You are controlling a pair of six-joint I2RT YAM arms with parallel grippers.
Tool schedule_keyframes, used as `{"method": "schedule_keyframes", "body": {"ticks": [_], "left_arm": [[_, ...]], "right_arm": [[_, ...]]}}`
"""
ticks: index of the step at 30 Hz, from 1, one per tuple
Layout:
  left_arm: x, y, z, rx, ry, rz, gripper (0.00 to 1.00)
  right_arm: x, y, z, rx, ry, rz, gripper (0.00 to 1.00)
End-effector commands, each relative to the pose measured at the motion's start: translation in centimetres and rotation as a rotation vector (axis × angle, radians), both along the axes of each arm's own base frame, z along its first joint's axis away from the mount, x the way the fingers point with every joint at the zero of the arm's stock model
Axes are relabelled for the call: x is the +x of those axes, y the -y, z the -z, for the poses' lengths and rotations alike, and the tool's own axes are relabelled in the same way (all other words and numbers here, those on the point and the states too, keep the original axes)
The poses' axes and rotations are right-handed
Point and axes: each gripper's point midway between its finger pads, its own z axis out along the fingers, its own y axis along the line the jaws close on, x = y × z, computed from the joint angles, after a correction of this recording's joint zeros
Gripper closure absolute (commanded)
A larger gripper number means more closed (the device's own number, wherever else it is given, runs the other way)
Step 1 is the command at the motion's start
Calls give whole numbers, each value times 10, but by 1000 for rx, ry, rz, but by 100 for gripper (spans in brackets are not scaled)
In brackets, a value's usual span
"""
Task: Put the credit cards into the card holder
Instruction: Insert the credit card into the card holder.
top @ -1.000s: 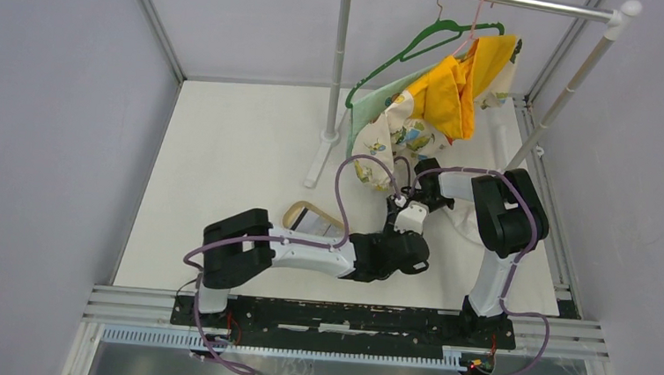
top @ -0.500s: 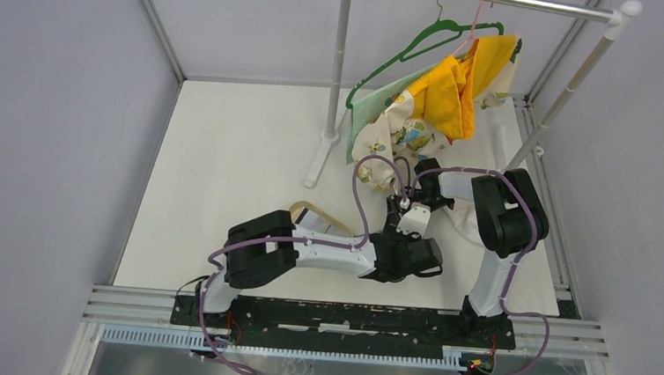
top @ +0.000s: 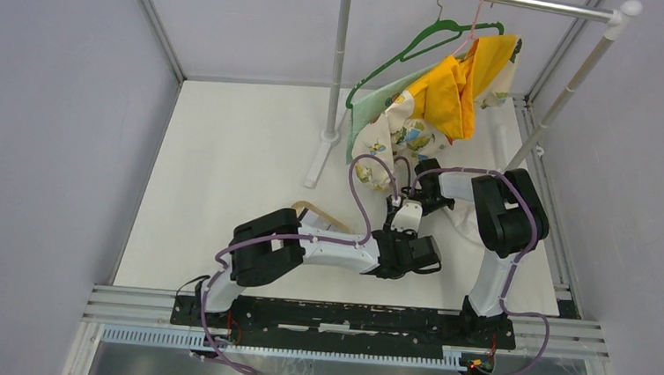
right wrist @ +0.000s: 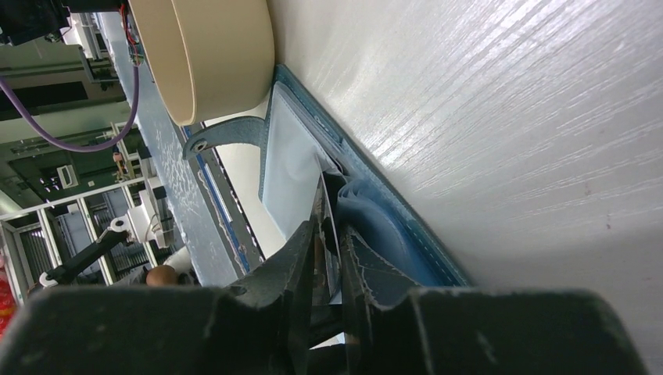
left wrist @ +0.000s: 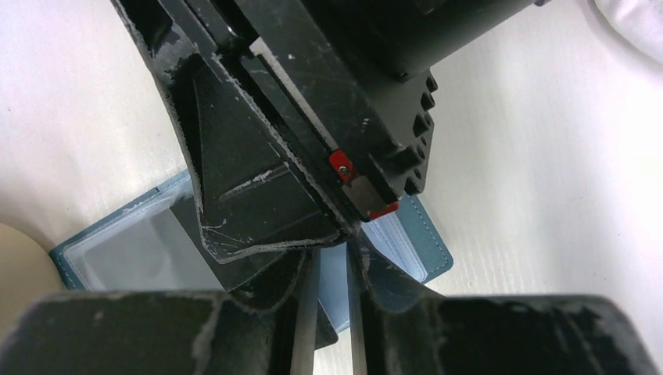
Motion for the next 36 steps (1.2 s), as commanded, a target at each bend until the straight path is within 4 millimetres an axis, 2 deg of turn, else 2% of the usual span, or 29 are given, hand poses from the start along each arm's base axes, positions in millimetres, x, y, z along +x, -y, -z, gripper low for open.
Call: {"method": "schedule_keyframes", "body": {"ticks": [1, 12, 20, 32, 36], "left_arm": [[13, -16, -3, -22, 24, -106, 74], [13, -27, -2, -36, 16, -171, 75], [20, -35, -18, -63, 40, -194, 71], [21, -57, -18, -66, 36, -233, 70], [21, -64, -25, -74, 47, -239, 70]], "right_arm": [[4, 9, 17, -56, 56, -18, 75], [15, 14, 1, -19, 93, 5, 71], [16, 15, -2, -12, 104, 6, 70], [29, 20, -20, 1, 196, 25, 69], [33, 24, -26, -1, 244, 31, 69]]}}
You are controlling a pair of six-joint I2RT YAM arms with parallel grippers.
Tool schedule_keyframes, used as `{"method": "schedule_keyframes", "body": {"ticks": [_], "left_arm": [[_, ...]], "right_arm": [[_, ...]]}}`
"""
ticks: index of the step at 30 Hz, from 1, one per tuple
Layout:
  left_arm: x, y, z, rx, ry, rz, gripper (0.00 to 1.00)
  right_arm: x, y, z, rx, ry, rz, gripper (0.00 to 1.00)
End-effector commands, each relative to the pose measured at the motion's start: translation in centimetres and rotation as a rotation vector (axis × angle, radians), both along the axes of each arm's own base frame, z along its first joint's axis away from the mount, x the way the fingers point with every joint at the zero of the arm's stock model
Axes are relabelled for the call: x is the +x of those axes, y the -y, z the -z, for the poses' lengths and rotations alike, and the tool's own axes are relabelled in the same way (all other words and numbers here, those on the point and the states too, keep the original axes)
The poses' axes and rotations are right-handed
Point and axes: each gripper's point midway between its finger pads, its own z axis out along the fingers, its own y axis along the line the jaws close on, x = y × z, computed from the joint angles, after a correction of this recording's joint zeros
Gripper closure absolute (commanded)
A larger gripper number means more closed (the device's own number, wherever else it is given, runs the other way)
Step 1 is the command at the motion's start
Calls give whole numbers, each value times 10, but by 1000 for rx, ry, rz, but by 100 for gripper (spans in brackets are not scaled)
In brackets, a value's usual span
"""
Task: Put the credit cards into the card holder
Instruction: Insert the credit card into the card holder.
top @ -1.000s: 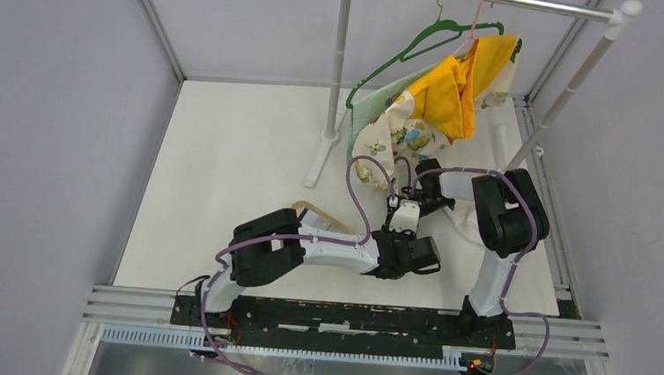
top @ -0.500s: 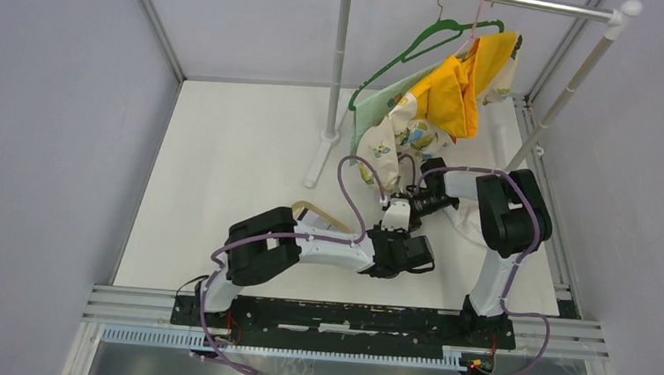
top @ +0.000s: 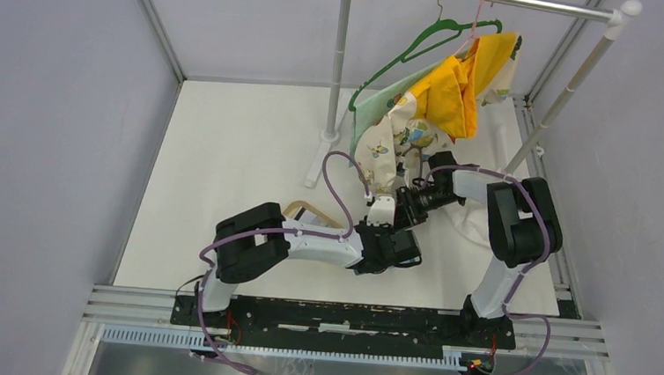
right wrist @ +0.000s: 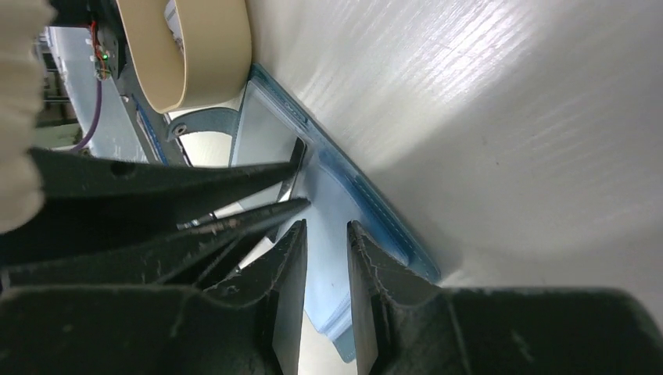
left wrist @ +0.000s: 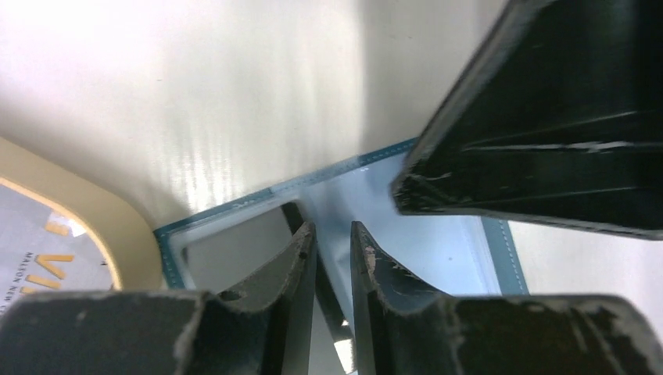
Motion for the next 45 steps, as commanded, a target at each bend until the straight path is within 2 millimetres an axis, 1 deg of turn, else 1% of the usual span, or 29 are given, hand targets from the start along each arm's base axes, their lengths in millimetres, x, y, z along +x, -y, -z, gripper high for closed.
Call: {"method": "schedule_keyframes", "body": {"ticks": [1, 6, 9, 11, 14, 16, 19, 21, 22, 23, 24, 25, 26, 27, 29, 31, 32, 34, 35, 37, 39, 42, 45], "left_arm": [[9, -14, -32, -45, 65, -67, 70], [7, -7, -58, -79, 78, 9, 68], [2, -3, -74, -114, 85, 87, 65], [-5, 1, -82, -134, 86, 160, 63], [-19, 4, -87, -175, 76, 293, 59], [-30, 1, -87, -200, 72, 361, 59], [-43, -10, -89, -221, 72, 432, 59], [-53, -15, -92, -238, 78, 481, 57], [-58, -19, -94, -245, 79, 502, 55], [-62, -19, -99, -272, 86, 519, 52], [-67, -21, -99, -288, 83, 540, 48], [-72, -21, -104, -314, 85, 555, 45], [-76, -25, -101, -326, 79, 561, 42], [-79, -27, -102, -352, 79, 564, 39], [-86, -33, -102, -423, 77, 556, 31], [-95, -37, -108, -547, 82, 552, 25], [-99, -41, -107, -586, 78, 542, 24], [-97, -50, -99, -593, 63, 476, 24], [-94, -55, -93, -566, 51, 428, 25], [-87, -64, -82, -481, 40, 340, 27], [-84, -72, -75, -388, 41, 253, 29], [-78, -80, -68, -253, 64, 136, 30], [-71, -90, -54, -114, 68, 41, 30]], "right_arm": [[11, 7, -13, -8, 120, -4, 69], [20, 17, -22, -45, 237, 6, 70], [27, 23, -34, -57, 331, 19, 70], [31, 29, -44, -62, 396, 23, 70], [35, 37, -61, -73, 518, 0, 71], [35, 44, -72, -97, 618, -40, 71], [33, 54, -93, -142, 799, -84, 71], [31, 58, -113, -160, 954, -100, 71], [33, 61, -121, -173, 1029, -96, 70], [33, 62, -132, -179, 1118, -101, 65], [33, 64, -141, -187, 1210, -109, 52], [33, 64, -146, -192, 1288, -115, 29], [30, 64, -144, -186, 1315, -109, 7], [24, 60, -138, -152, 1287, -122, 2], [8, 47, -121, -54, 1162, -177, 2], [-13, 37, -103, 36, 1028, -233, 2], [-18, 36, -93, 51, 976, -243, 2], [-22, 39, -77, 29, 918, -243, 3], [-21, 41, -72, 9, 906, -234, 4], [-18, 45, -62, -21, 878, -197, 10], [-17, 45, -55, -30, 838, -172, 16], [-14, 49, -45, -69, 775, -147, 22], [-14, 51, -36, -85, 723, -129, 28]]}}
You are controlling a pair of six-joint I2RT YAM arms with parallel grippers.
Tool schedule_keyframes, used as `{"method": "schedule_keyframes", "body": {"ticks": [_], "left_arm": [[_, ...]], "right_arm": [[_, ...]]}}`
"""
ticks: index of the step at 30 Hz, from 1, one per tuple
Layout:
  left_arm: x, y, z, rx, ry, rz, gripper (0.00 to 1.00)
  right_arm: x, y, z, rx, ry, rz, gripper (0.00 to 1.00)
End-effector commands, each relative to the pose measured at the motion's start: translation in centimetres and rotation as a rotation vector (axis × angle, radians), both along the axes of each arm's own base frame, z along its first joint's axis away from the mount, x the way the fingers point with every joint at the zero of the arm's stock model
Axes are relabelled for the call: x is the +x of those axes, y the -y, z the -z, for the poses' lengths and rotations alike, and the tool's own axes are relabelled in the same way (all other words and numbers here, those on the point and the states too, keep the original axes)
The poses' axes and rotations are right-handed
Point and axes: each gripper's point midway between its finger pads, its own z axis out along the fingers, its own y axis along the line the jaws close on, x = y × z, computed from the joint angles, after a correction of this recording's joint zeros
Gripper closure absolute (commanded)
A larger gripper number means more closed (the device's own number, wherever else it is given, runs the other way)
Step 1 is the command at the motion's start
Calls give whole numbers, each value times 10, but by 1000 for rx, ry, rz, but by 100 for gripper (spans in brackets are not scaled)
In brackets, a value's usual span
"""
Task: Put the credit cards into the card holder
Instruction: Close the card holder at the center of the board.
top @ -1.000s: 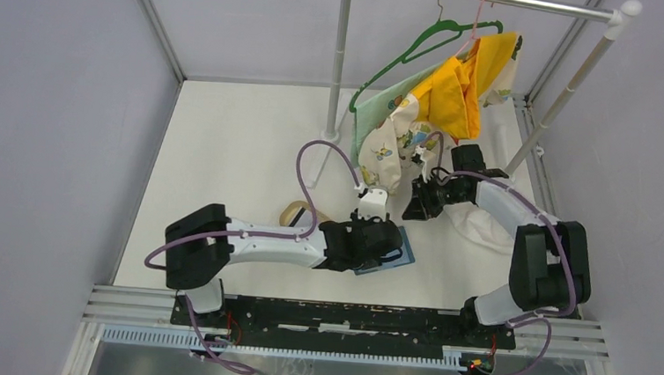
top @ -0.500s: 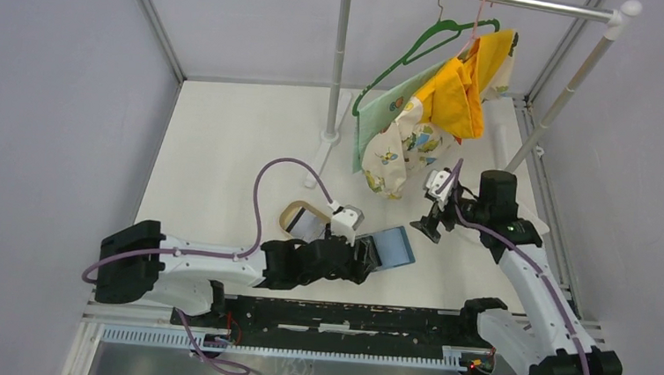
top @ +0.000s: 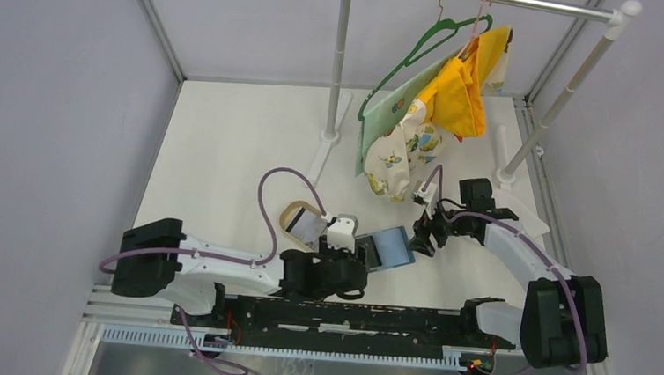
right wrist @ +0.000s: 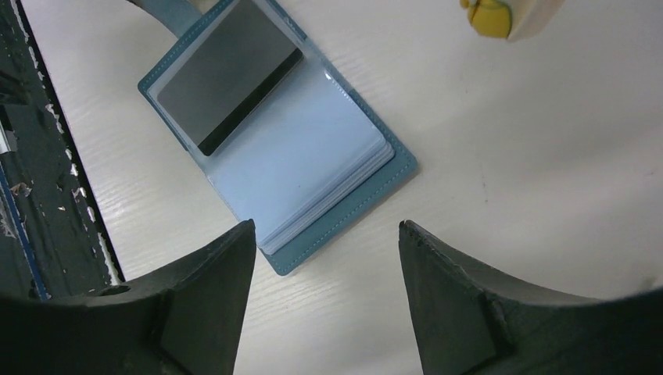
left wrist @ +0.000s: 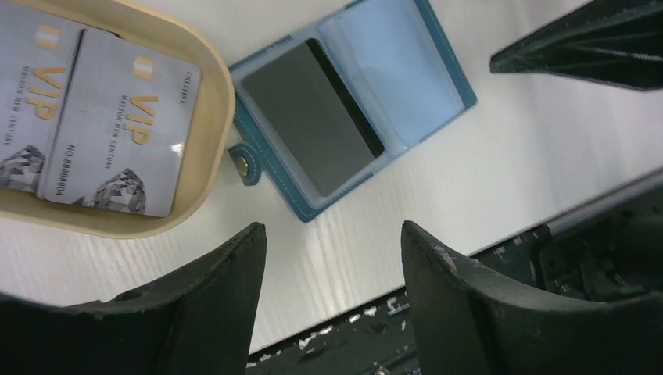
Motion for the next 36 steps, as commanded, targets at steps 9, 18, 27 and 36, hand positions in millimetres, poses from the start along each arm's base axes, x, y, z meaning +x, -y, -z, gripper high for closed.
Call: {"method": "schedule_keyframes", "body": {"ticks": [9, 18, 27, 36], "left_arm": [[41, -12, 10, 197, 91, -277, 33], [52, -2, 28, 244, 60, -276, 47], [58, -9, 24, 234, 61, -284, 93], [59, 11, -31, 32, 104, -204, 98]], "right_arm": [[10, 0, 6, -2, -68, 69, 34], [12, 1, 10, -10, -88, 88, 34], [19, 7, 20, -48, -135, 168, 36], [10, -5, 34, -23, -280, 152, 43]]}}
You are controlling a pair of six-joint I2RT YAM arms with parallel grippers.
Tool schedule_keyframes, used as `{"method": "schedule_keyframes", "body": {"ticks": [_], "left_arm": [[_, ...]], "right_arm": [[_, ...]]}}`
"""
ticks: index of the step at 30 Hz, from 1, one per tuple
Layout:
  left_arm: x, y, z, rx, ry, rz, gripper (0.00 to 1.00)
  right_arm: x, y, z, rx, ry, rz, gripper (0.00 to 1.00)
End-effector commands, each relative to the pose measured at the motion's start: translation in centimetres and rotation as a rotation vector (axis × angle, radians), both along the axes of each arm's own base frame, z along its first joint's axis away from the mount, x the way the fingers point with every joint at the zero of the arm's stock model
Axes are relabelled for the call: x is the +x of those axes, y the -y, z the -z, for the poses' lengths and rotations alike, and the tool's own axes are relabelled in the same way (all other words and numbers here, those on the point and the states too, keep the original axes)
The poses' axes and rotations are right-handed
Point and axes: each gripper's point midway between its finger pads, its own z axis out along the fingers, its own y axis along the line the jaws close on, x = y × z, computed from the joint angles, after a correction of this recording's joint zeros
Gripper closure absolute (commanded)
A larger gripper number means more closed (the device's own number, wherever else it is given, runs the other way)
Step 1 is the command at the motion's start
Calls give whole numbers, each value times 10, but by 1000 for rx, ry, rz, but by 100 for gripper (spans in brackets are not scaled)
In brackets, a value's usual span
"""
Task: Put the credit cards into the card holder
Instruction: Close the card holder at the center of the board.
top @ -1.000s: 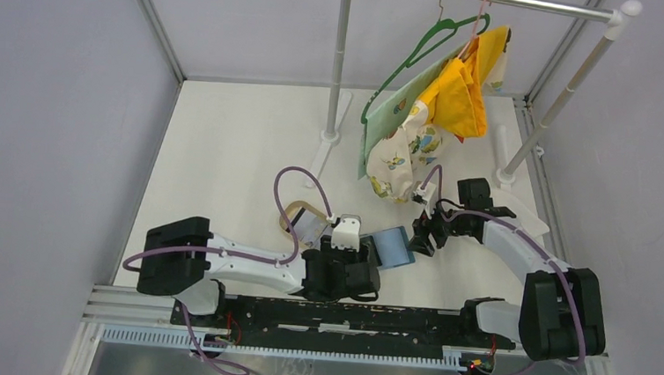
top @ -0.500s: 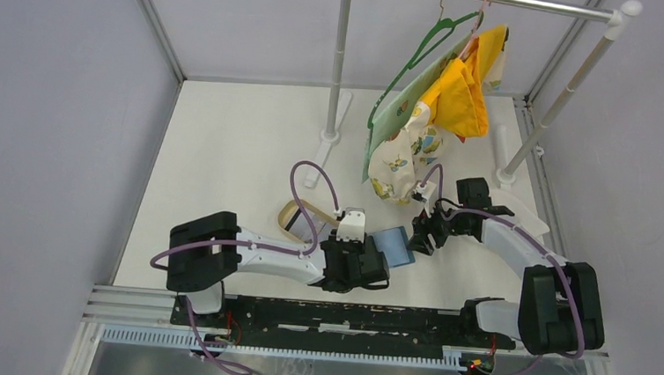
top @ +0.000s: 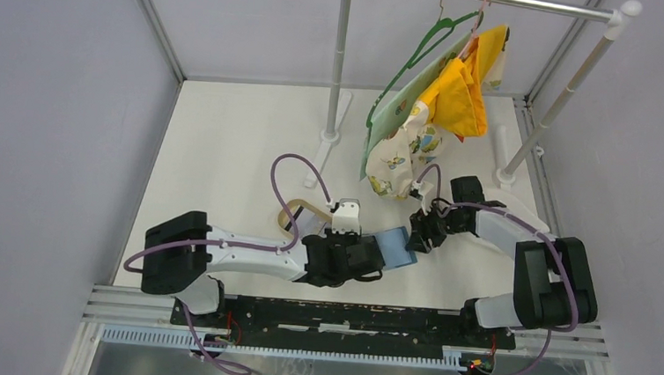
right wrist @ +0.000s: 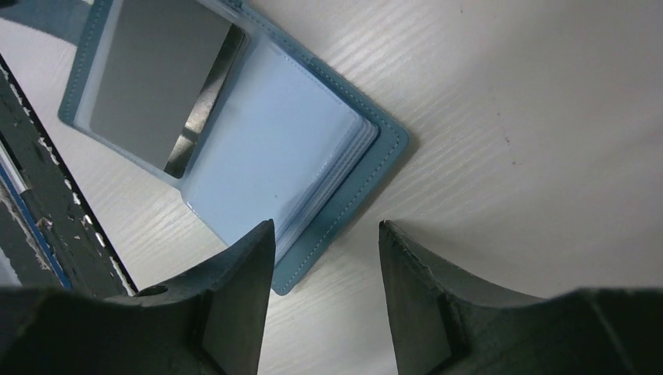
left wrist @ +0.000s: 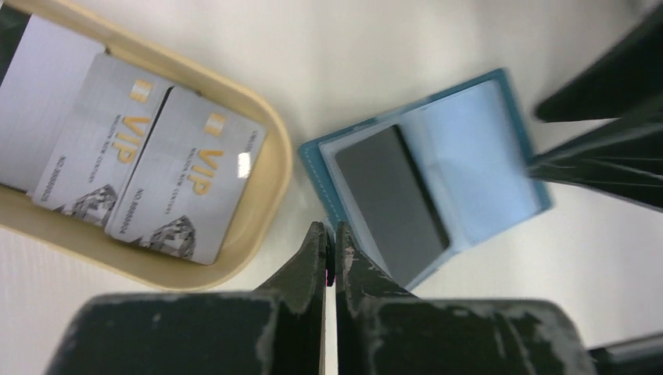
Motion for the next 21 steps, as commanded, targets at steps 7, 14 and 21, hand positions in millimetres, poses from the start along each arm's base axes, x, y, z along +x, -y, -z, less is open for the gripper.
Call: {"method": "schedule_keyframes", "body": {"ticks": [7, 14, 21], "left_arm": [[16, 59, -96, -326, 118, 151, 98], [26, 102, -93, -416, 74, 247, 98], [33, 131, -60, -441, -10, 281, 98]], "right_arm": [[-9, -26, -4, 133, -134, -38, 52], [-27, -46, -9, 222, -217, -110, 60], [17, -15, -12, 53, -22, 50, 59]]}}
